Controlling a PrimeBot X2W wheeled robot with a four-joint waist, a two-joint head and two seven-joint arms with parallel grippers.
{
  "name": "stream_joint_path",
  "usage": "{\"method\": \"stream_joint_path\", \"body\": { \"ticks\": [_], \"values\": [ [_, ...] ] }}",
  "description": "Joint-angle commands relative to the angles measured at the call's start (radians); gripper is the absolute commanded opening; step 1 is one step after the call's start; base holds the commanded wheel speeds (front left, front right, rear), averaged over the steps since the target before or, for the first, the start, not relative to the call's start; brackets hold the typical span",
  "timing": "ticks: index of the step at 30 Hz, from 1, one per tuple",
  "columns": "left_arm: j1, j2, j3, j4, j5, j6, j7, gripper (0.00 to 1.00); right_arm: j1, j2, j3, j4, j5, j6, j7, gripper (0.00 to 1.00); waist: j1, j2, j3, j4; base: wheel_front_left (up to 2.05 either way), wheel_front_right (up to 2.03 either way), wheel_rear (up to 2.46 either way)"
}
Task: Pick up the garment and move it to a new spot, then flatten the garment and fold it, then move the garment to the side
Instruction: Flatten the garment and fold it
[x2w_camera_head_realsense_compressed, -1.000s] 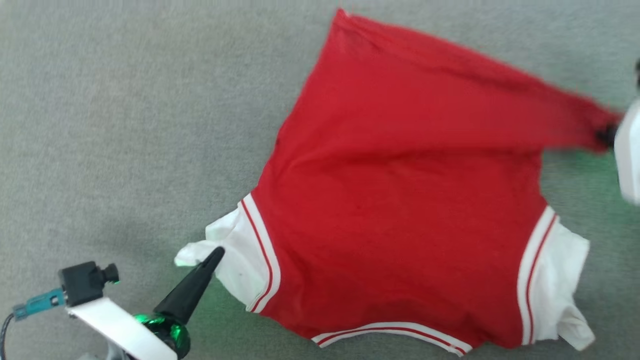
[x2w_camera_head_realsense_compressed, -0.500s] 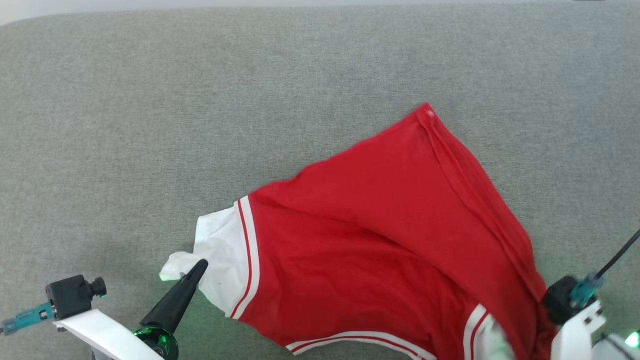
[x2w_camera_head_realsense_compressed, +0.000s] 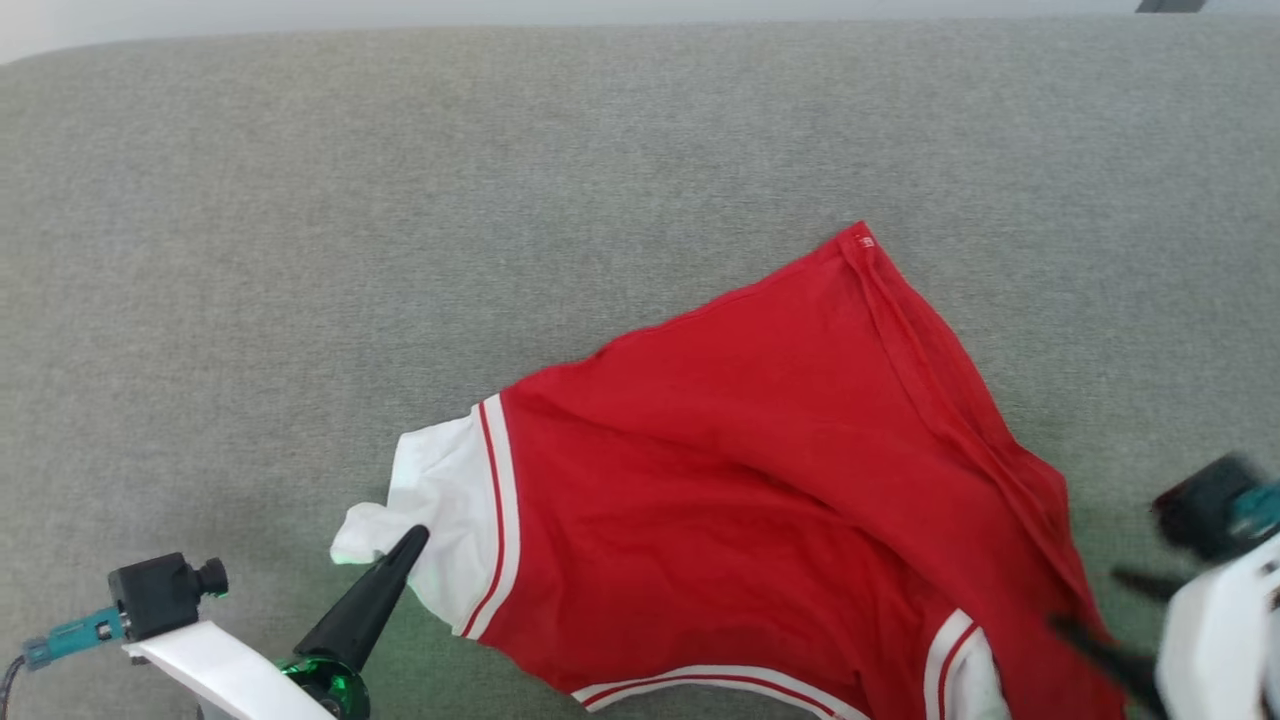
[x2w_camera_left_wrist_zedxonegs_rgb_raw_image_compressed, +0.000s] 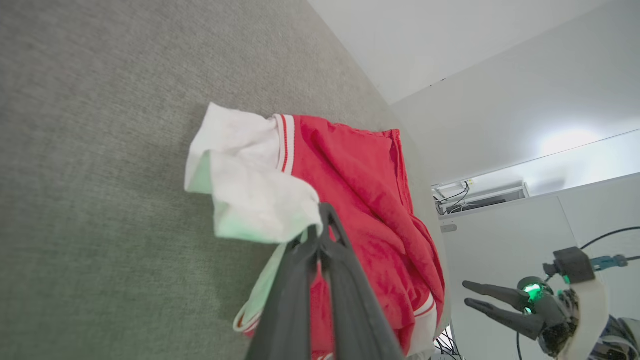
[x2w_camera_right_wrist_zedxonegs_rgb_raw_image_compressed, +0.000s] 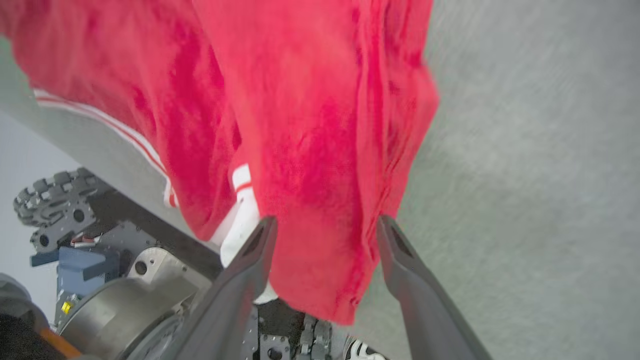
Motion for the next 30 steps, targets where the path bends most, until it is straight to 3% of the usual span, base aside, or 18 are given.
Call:
{"method": "stream_joint_path", "body": {
  "ticks": [1,5,9,19,29,30],
  "values": [
    [-0.01,-0.008,-0.001,-0.003,0.008,-0.005,-0.001,0.0,-0.027,0.005,-0.031,-0.028,0.016,-0.001,0.009,1.0,0.0,-0.0001,0.004,0.009,0.0,0.0,0.0],
    [-0.032,-0.023,-0.007,-0.005,0.016,-0.005,-0.001,0.0,-0.148,0.002,-0.134,-0.064,-0.003,-0.001,0.014,1.0,0.0,-0.0001,0.023,0.038,0.0,0.0,0.0],
    [-0.061,-0.046,-0.014,-0.001,0.02,-0.005,0.004,0.0,-0.326,0.031,-0.122,0.022,-0.069,-0.001,-0.045,1.0,0.0,-0.0001,0.045,0.07,0.0,0.0,0.0],
    [-0.144,-0.097,-0.05,0.011,0.03,-0.005,0.026,0.0,-0.661,0.086,0.15,0.432,-0.139,-0.001,-0.124,1.0,0.0,-0.0001,0.119,0.138,0.0,0.0,0.0],
    [-0.197,-0.135,-0.08,0.034,0.026,-0.005,0.02,0.0,-0.786,0.063,0.365,0.72,-0.138,-0.001,-0.188,1.0,0.0,-0.0001,0.172,0.17,0.0,0.0,0.0],
    [-0.202,-0.137,-0.083,0.038,0.024,-0.005,0.024,0.0,-0.792,0.061,0.389,0.739,-0.13,-0.001,-0.186,0.93,0.0,-0.0001,0.174,0.17,0.0,0.0,0.0]
  ]
}}
